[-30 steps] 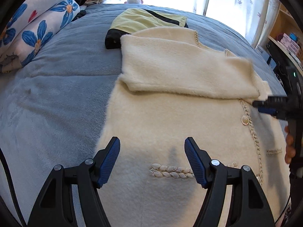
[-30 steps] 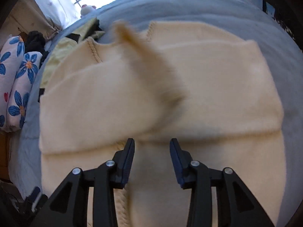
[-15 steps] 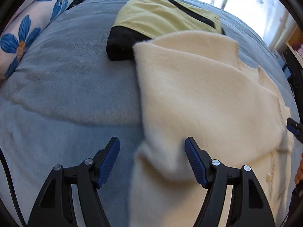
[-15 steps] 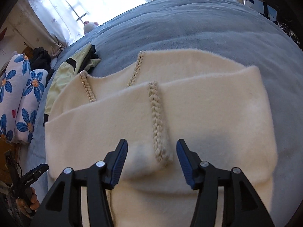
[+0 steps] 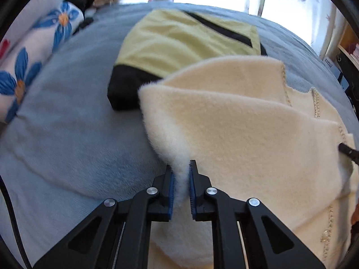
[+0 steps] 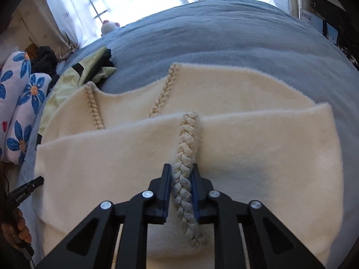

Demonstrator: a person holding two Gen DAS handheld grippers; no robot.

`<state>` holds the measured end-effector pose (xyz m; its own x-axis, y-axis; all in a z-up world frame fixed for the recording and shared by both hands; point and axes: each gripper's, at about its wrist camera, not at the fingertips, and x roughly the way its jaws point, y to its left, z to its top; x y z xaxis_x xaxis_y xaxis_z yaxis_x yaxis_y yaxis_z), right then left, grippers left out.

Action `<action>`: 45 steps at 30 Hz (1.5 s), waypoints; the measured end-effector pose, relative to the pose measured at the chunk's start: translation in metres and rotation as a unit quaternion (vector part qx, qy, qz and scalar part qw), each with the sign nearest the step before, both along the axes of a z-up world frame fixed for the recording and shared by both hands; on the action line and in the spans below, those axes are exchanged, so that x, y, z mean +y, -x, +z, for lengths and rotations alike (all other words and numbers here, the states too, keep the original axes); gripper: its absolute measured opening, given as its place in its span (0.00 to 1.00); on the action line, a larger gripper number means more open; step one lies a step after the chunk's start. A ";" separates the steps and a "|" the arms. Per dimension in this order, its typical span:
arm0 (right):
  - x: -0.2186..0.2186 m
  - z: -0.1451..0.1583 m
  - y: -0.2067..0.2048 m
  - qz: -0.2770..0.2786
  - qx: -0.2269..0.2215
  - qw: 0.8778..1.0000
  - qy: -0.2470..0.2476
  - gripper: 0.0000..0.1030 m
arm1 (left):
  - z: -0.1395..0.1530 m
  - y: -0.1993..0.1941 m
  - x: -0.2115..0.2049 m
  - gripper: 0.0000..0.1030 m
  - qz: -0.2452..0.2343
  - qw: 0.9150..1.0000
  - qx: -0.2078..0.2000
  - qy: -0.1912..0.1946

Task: Fold large clothes

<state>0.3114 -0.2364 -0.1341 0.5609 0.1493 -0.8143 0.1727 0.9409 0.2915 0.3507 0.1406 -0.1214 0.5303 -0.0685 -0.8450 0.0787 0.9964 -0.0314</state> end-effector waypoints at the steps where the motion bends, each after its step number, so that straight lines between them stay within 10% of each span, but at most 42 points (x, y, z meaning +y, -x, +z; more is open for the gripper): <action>1: -0.002 0.004 0.004 -0.004 -0.020 1.000 -0.013 0.15 | 0.002 0.001 0.003 0.09 0.004 1.000 -0.008 0.003; 10: 0.001 -0.014 0.009 -0.022 0.045 0.998 0.023 0.28 | -0.014 -0.002 0.004 0.19 0.005 1.000 -0.005 -0.019; 19: 0.055 0.017 0.046 0.045 -0.006 0.998 0.049 0.35 | 0.038 0.047 -0.020 0.27 -0.003 0.997 -0.072 0.015; 27: 0.120 0.008 0.050 0.120 -0.014 0.992 0.026 0.35 | -0.001 0.068 -0.085 0.27 -0.025 0.999 0.021 0.041; 35: 0.060 -0.006 0.062 0.049 0.007 0.989 0.142 0.33 | -0.010 0.078 -0.068 0.29 -0.006 1.000 -0.001 -0.010; 45: 0.002 -0.011 0.081 -0.015 0.031 0.995 0.089 0.38 | -0.014 0.074 -0.053 0.33 -0.003 1.000 0.002 -0.017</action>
<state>0.2303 -0.2348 -0.1448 0.5104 -0.0158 -0.8598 0.2135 0.9708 0.1089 0.2763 0.0879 -0.1350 0.5268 -0.0435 -0.8489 0.0852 0.9964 0.0019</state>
